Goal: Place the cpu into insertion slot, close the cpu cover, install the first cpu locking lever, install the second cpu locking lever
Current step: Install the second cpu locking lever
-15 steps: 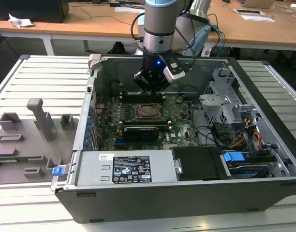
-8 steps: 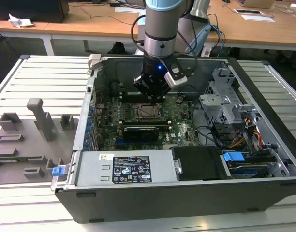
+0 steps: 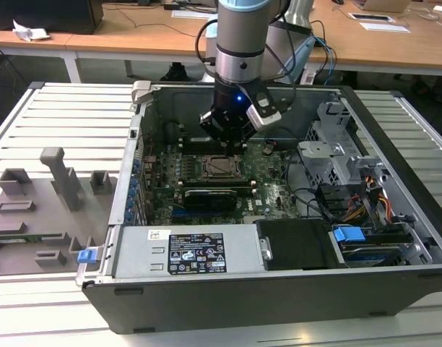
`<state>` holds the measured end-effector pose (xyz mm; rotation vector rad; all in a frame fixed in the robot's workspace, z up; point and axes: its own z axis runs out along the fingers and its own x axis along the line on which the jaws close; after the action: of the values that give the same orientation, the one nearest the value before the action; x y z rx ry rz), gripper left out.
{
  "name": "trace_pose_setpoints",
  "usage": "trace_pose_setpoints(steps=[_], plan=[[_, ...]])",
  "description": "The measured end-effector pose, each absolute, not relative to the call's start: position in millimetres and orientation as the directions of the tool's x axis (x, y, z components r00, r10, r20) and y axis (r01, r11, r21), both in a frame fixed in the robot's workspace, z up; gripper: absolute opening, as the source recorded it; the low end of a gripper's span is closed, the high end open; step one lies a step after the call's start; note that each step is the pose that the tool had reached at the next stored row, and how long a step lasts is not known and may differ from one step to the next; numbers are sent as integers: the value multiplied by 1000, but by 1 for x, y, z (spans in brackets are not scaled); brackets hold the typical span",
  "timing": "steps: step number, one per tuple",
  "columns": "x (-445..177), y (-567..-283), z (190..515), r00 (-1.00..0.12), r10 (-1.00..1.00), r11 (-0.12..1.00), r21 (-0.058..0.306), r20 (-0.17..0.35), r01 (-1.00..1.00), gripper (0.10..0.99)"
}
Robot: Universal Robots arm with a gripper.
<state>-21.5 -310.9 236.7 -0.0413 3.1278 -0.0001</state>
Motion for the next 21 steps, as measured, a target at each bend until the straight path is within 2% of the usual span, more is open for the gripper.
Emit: trace_pose_setpoints(steps=[7, 9, 10, 18, 21], plan=[[-21, -326, 237, -1000, -26, 1000, 7, 6, -26, 106], [-21, -333, 237, -1000, -26, 999, 27, 5, -26, 106], [-21, -341, 237, -1000, -27, 998, 54, 5, -26, 106], [-22, -365, 236, -1000, -27, 998, 57, 5, -27, 106], [-32, -366, 235, -1000, -28, 998, 59, 5, -27, 106]])
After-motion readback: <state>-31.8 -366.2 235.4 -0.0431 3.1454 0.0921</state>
